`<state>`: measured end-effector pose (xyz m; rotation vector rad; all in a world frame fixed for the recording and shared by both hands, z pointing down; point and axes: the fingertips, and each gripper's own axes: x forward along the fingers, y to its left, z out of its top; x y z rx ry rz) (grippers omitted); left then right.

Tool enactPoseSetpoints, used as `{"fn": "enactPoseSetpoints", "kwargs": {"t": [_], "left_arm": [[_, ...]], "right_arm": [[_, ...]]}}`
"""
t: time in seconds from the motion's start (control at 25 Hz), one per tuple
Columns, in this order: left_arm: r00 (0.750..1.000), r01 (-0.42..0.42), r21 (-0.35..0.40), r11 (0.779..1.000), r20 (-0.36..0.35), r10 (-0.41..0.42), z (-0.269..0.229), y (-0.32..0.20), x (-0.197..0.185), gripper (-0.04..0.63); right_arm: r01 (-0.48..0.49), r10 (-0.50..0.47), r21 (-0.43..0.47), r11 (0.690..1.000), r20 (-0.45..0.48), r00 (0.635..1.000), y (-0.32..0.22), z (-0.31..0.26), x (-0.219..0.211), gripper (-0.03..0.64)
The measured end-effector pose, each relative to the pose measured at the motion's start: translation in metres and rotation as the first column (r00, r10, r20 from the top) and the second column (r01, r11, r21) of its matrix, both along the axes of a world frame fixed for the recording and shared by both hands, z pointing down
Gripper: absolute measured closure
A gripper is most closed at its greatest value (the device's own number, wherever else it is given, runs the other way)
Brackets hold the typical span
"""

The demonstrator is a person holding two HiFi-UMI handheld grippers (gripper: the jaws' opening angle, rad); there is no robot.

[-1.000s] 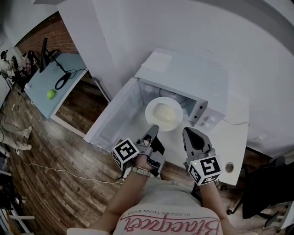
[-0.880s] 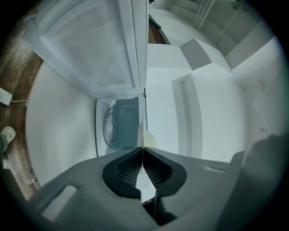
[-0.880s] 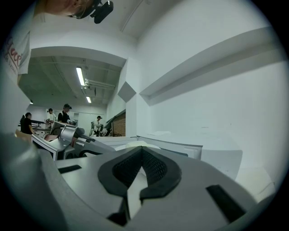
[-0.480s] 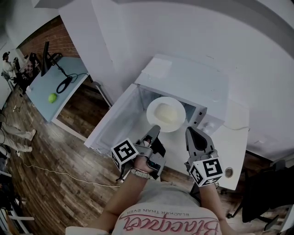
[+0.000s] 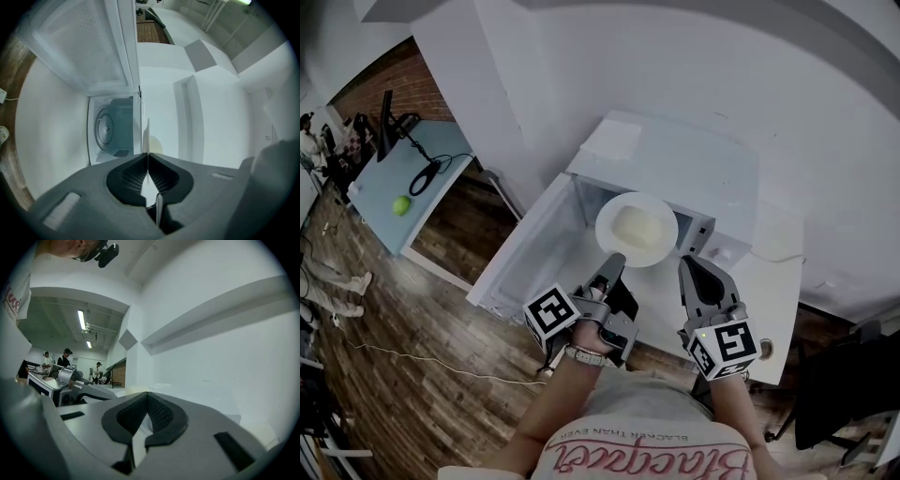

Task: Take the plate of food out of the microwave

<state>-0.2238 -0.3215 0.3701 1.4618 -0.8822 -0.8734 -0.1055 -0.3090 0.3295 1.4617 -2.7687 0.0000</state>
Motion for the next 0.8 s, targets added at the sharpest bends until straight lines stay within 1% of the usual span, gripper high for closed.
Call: {"fn": "enactPoseSetpoints", "kwargs": {"t": [0.32, 0.52, 0.8], "left_arm": [[1.000, 0.003, 0.015, 1.000, 0.006, -0.003, -0.001, -0.001, 0.003, 0.583], [1.000, -0.008, 0.018, 1.000, 0.025, 0.007, 0.000, 0.001, 0.007, 0.583], [1.000, -0.016, 0.027, 1.000, 0.018, 0.016, 0.000, 0.005, 0.010, 0.583]], "right_arm": [[0.012, -0.012, 0.017, 1.000, -0.016, 1.000, 0.004, -0.002, 0.000, 0.607], [0.008, -0.008, 0.017, 1.000, -0.020, 1.000, 0.007, 0.000, -0.001, 0.607], [0.011, -0.010, 0.031, 0.999, -0.040, 0.999, 0.011, 0.000, -0.002, 0.607]]}}
